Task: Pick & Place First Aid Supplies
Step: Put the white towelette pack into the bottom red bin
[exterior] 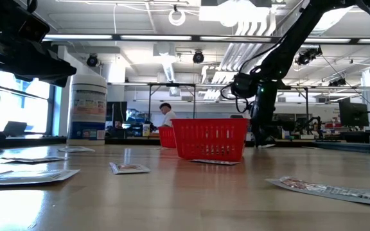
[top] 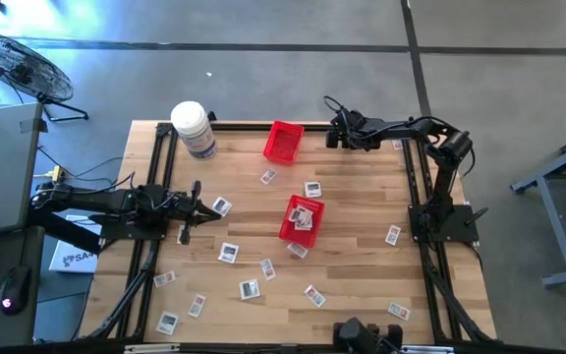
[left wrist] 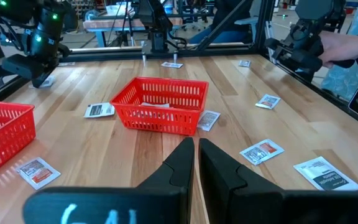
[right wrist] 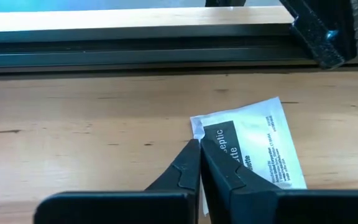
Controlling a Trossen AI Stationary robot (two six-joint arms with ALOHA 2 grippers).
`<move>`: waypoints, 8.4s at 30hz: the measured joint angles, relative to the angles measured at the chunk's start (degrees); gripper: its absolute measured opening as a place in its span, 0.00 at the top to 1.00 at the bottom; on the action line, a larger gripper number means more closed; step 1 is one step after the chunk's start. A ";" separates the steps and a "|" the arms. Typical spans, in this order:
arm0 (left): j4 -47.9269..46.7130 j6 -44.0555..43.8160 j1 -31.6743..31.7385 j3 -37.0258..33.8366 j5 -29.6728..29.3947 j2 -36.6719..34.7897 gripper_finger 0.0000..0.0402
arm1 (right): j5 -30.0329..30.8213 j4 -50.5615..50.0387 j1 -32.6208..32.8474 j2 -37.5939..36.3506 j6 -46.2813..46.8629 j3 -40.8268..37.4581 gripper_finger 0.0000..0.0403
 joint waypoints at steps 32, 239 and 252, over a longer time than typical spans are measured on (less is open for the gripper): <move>0.01 0.00 0.01 0.00 0.00 0.01 0.95 | -2.61 -4.28 34.73 -14.32 -2.25 2.14 1.00; 0.01 0.00 -0.01 0.00 0.00 -0.01 0.95 | 3.81 15.30 65.09 27.71 -28.68 32.72 0.99; 0.03 0.00 0.00 0.00 0.00 0.01 0.95 | 2.99 19.35 65.15 26.29 -29.50 32.35 0.94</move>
